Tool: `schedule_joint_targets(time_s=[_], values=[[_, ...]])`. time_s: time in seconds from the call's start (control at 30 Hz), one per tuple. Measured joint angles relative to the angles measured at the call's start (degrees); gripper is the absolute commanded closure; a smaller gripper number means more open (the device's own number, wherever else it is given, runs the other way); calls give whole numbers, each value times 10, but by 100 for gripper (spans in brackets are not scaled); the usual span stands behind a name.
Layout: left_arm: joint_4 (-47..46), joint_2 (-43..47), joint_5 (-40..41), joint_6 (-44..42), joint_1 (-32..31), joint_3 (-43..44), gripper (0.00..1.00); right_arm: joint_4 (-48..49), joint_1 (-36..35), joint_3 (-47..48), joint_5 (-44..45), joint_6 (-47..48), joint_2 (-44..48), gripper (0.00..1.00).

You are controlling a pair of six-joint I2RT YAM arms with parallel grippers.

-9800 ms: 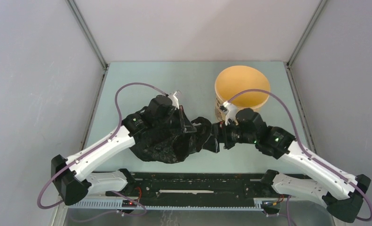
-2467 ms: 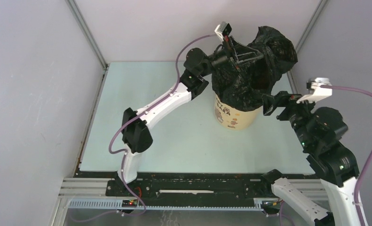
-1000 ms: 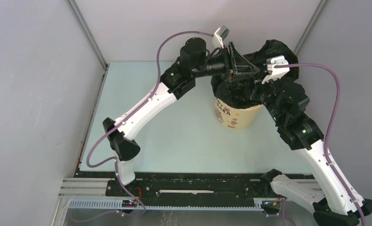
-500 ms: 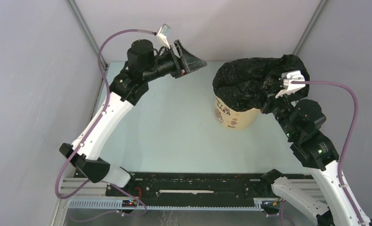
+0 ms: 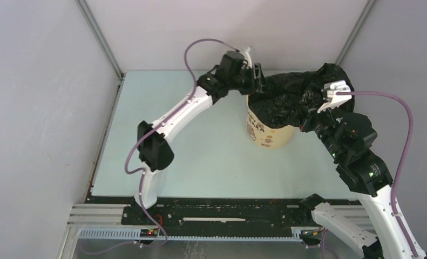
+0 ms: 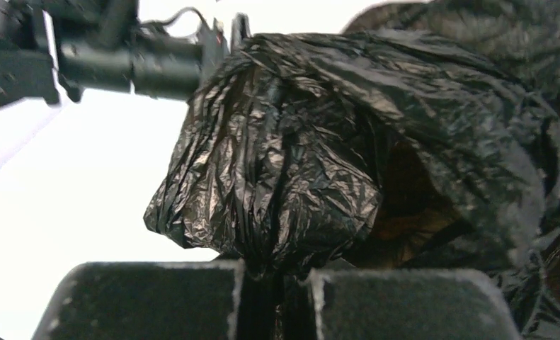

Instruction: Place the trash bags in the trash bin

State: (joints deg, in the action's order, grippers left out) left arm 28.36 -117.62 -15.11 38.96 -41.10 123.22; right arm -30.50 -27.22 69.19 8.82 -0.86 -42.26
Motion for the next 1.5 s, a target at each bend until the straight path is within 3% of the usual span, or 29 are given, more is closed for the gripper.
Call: schedule_joint_targets(time_s=[0.13,0.33,0.6,0.9,1.2,1.5], values=[[31,-34,17,-30,-37,11,48,-2,8,19,-5,0,-15,100],[88,-39,67,-87,-80,11,44,2,26,30,-21,1,-46,100],[200,-39,114,-141,-79,33,35,9,61,34,-59,-4,-103,100],[275,-3,99,-131,-57,49,16,27,63,37,-151,-5,-142,100],[284,126,54,-108,7,54,12,33,65,80,-218,13,-179,100],[241,270,39,-106,85,-85,12,10,50,217,-177,104,-319,100]])
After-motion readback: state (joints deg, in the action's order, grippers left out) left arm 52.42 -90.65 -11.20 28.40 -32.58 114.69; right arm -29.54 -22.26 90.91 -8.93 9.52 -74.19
